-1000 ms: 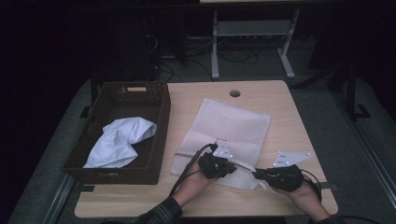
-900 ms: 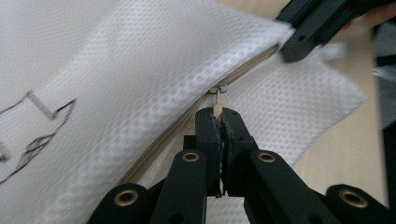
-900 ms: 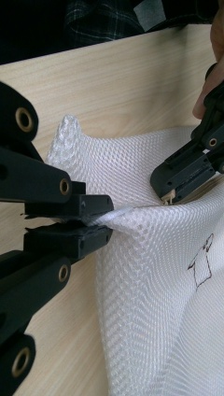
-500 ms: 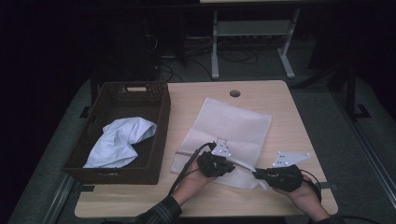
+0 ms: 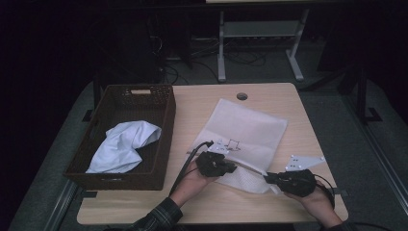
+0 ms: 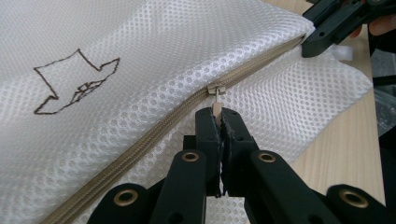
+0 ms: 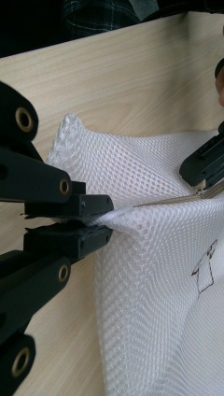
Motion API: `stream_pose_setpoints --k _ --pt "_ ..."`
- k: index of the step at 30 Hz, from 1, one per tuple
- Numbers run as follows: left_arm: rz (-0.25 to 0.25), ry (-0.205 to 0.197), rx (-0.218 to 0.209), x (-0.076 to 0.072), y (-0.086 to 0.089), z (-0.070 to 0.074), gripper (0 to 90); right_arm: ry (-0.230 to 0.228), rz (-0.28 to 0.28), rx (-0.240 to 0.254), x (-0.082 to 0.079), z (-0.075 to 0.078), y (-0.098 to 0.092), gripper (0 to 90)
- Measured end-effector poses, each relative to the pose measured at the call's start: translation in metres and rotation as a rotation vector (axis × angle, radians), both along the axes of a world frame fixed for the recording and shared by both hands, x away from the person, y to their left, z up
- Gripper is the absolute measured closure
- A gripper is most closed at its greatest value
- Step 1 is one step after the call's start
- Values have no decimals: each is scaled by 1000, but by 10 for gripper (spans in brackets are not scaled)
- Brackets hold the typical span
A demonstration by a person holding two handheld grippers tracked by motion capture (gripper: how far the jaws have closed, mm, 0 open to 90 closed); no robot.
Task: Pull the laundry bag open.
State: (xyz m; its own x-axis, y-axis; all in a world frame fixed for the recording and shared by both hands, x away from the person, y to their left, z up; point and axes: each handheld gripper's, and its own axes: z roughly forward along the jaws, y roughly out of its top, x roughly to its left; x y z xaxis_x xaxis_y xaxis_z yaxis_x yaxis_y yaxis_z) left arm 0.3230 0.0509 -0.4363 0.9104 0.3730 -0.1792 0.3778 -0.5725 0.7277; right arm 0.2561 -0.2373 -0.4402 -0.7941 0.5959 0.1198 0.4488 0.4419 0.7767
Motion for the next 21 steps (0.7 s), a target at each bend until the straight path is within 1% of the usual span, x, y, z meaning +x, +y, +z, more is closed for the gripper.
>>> stream_pose_setpoints --k 2,3,4,5,7,8,10,11,12,13,14,15,16,17,18,19,21 --pt "28 -13 19 2 3 -1 876 -5 6 -3 -1 2 1 842" --pt "46 -9 15 4 6 -1 876 -8 5 -12 -1 2 0 842" --pt "51 12 -1 7 10 -2 876 -6 -3 -11 -1 2 -2 842" --pt "56 11 -1 9 12 -1 876 2 -13 1 -1 2 -4 842" --pt "62 -14 16 8 10 -1 876 3 -9 -1 -1 1 -3 842" --pt "61 -15 20 8 11 -2 876 -1 -4 -8 -2 1 -1 842" --pt "60 -3 14 9 13 -2 876 -2 1 -10 -1 1 -1 842" --pt "84 -29 38 9 13 -2 876 -1 1 -8 -1 1 -1 842" --pt "94 -28 39 12 17 -2 876 -5 -5 -19 -1 1 -1 842" --pt "111 -20 31 14 20 -2 876 -6 -10 -22 -2 1 -2 842" --pt "121 -22 28 16 24 -2 876 -6 -16 -18 -1 1 -5 841" --pt "121 -3 8 17 27 -1 876 -8 -21 -16 -2 1 -7 841" --pt "122 -11 8 17 26 -1 876 -5 -24 -7 -2 1 -8 841" --pt "121 -30 28 15 25 0 876 -6 -21 -7 -2 1 -8 841" --pt "124 -36 35 15 24 -1 876 -9 -18 -15 -2 1 -7 841" --pt "124 -31 32 15 24 -1 876 -7 -17 -22 -2 1 -6 841" --pt "122 -27 31 16 25 -2 876 -6 -17 -21 -2 0 -6 841"
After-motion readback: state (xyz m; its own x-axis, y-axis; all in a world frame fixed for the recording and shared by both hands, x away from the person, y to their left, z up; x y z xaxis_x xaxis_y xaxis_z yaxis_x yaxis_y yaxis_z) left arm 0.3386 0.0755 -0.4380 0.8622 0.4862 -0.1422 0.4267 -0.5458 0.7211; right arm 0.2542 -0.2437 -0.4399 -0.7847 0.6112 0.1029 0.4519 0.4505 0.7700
